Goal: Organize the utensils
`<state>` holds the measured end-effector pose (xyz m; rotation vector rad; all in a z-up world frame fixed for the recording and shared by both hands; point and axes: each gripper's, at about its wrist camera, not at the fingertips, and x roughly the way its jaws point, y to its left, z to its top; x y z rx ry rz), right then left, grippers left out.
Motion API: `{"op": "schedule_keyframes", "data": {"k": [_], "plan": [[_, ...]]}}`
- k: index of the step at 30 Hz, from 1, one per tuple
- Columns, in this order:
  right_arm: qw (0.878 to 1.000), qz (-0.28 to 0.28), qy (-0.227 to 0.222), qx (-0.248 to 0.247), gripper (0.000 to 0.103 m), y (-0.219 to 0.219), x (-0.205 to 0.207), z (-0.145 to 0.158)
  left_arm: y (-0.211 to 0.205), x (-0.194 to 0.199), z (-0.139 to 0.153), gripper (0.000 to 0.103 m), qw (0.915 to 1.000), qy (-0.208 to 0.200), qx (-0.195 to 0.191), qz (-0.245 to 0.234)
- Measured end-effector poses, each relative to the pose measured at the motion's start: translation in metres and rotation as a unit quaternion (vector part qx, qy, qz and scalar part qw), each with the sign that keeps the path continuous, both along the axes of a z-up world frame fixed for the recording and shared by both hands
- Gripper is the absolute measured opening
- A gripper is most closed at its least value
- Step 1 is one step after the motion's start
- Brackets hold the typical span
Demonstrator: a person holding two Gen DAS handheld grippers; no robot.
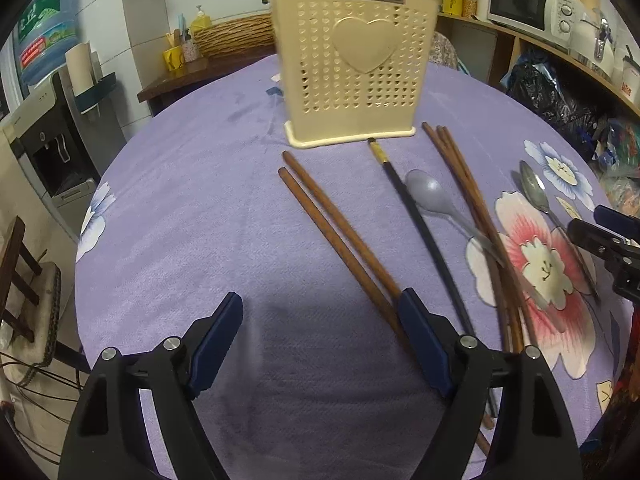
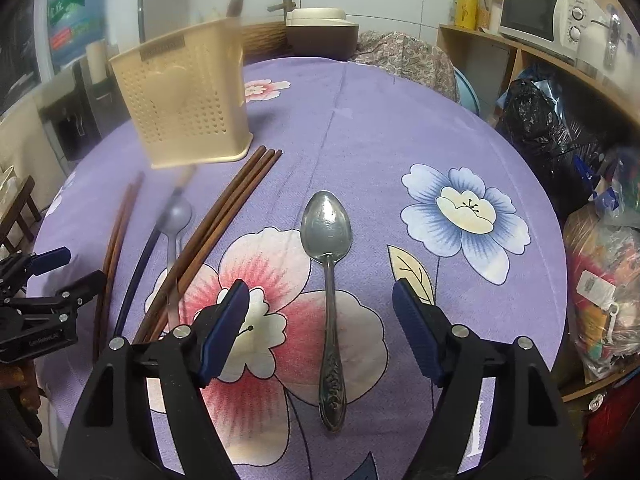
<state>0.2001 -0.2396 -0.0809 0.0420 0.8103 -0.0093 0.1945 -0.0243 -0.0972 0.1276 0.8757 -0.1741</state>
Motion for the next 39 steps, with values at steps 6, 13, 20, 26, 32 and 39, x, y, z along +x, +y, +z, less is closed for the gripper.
{"op": "schedule_keyframes", "data": {"k": [6,13,20,26,32,39], "plan": [[1.0,-0.002,-0.003,0.012,0.074,-0.007,-0.003,0.002,0.03,-0.003,0.006,0.076,0.9998,0.013,-0.012,0.013],[0.999,0.009,0.001,0.038,0.074,-0.014,0.008,0.006,0.039,0.016,0.008,0.072,0.9982,0.028,-0.044,0.028],[0.999,0.026,0.014,0.042,0.074,-0.018,0.023,0.003,0.036,0.043,0.007,0.046,0.9968,0.04,-0.062,0.032],[0.999,0.029,0.013,0.034,0.074,-0.015,0.026,0.006,0.027,0.065,0.008,0.014,0.9974,0.045,-0.054,0.019],[0.999,0.035,0.025,0.029,0.074,-0.013,0.036,0.003,0.001,0.07,0.008,0.013,0.9987,0.044,-0.022,-0.011],[0.997,0.042,0.062,0.015,0.074,-0.016,0.059,-0.007,0.001,0.071,0.008,0.014,0.9988,0.046,-0.018,-0.003]]}}
